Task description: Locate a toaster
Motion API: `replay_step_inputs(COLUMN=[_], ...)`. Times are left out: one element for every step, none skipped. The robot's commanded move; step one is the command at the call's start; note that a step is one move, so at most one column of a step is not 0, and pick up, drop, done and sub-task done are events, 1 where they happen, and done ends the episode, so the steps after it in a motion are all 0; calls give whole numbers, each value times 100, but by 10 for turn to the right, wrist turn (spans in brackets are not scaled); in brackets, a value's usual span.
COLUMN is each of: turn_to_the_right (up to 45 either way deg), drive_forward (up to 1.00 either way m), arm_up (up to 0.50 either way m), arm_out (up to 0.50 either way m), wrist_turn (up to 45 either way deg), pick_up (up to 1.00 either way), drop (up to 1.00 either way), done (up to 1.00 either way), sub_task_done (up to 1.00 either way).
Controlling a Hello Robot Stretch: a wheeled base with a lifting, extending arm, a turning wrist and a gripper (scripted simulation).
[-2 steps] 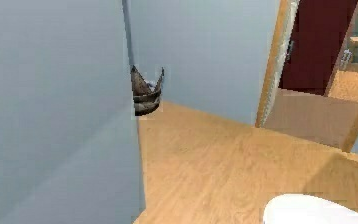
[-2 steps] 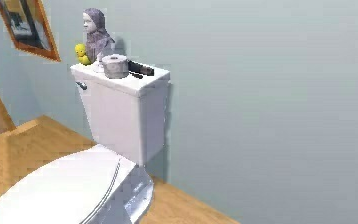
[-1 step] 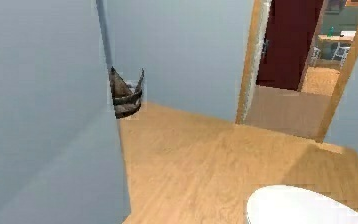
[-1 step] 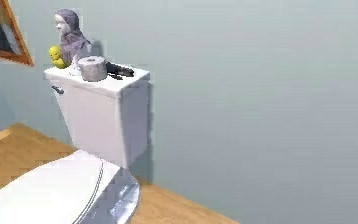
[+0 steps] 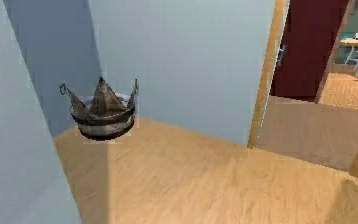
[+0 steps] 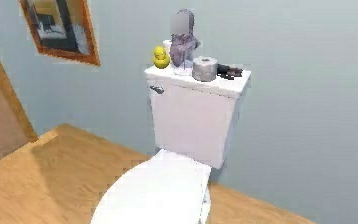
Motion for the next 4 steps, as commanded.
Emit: replay_step_inputs(turn_to_the_right=[240,0,210,0], drive_forward=[0,75,0,100], arm_up=[0,0,0,0], arm_out=[0,0,0,0], wrist_turn=[0,0,0,0], pick_up=[0,0,0,0], drop=[0,0,0,0], done=[0,0,0,0], sub_task_done=[0,0,0,0])
